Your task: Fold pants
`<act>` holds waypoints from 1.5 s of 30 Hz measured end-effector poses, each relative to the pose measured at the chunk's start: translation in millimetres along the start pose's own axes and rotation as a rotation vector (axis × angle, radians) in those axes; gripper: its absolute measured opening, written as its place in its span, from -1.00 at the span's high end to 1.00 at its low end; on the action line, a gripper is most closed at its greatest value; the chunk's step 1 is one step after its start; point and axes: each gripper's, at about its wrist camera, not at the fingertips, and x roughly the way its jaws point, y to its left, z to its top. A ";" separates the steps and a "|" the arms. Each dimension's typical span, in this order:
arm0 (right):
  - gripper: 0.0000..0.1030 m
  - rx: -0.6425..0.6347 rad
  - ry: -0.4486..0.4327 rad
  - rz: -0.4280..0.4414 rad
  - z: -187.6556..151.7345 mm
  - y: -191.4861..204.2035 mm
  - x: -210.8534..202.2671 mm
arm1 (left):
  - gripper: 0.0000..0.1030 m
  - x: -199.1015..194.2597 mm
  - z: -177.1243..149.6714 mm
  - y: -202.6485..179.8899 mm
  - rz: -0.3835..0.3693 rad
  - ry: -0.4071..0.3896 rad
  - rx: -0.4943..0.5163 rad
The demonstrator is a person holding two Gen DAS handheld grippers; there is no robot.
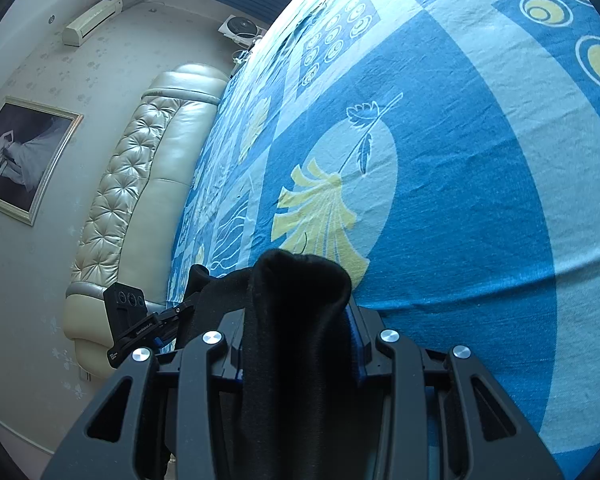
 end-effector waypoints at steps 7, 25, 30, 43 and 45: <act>0.01 0.006 0.005 0.036 3.7 1.8 -1.5 | -0.40 -4.1 -2.9 -3.2 0.047 -0.035 0.057; -0.59 0.038 -0.043 0.067 -14.9 3.7 -43.1 | -0.77 -42.3 -47.3 -3.4 -0.185 -0.014 0.061; -0.59 0.059 -0.060 0.066 -32.8 0.7 -55.7 | -0.77 -48.5 -72.7 2.5 -0.225 0.004 0.007; -0.60 0.074 -0.057 0.043 -84.8 10.6 -63.4 | -0.78 -61.2 -131.0 11.7 -0.282 0.000 -0.084; -0.60 0.074 -0.056 0.038 -91.9 13.8 -60.7 | -0.78 -62.9 -136.4 9.8 -0.288 -0.003 -0.091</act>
